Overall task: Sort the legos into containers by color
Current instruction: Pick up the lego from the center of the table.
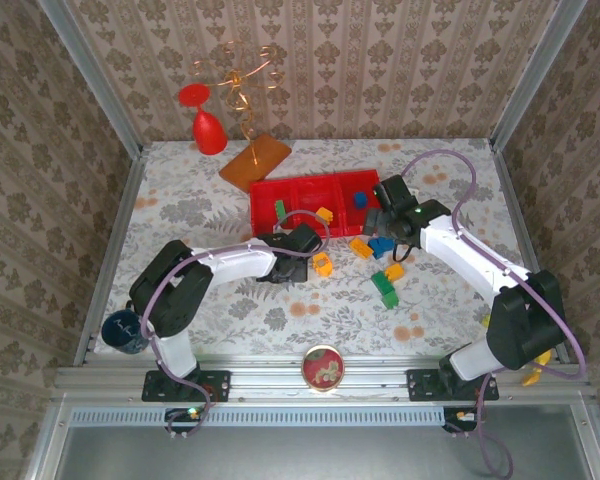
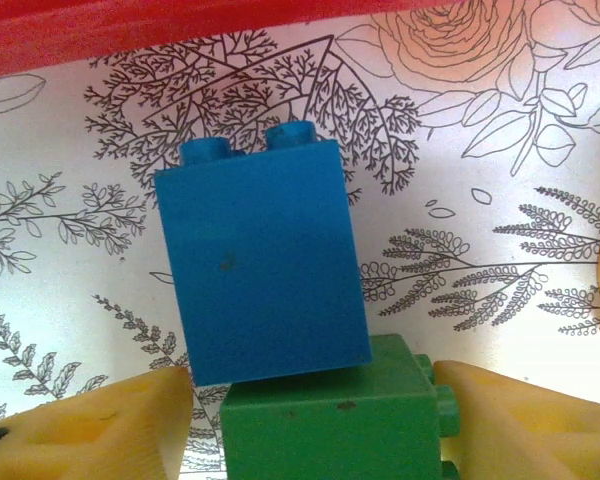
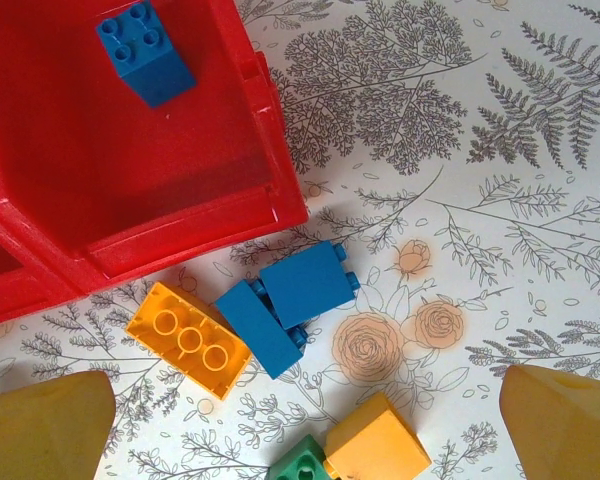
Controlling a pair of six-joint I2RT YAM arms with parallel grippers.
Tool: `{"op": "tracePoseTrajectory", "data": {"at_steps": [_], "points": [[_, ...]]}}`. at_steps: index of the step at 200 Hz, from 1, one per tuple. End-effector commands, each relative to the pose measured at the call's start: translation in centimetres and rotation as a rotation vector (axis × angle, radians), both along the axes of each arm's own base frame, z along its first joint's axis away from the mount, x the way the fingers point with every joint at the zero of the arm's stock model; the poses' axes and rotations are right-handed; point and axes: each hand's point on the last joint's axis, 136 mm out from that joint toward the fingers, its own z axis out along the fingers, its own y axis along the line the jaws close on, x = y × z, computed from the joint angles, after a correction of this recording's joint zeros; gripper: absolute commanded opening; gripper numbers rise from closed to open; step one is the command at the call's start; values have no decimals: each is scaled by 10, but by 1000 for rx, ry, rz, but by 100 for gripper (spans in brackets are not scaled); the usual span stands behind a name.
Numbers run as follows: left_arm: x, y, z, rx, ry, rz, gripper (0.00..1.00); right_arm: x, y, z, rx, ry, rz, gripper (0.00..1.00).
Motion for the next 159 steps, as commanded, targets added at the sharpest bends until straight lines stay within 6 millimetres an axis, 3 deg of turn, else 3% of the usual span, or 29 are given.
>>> {"op": "tracePoseTrajectory", "data": {"at_steps": [1,85,159], "points": [[-2,7,-2,9,13,17,59,-4,-6,5,0,-12,-21,100],[-11,8,0,-12,39,0,43,-4,-6,3,4,-7,-29,100],[-28,15,14,-22,40,-22,40,-7,-7,1,14,-4,-48,100]]}}
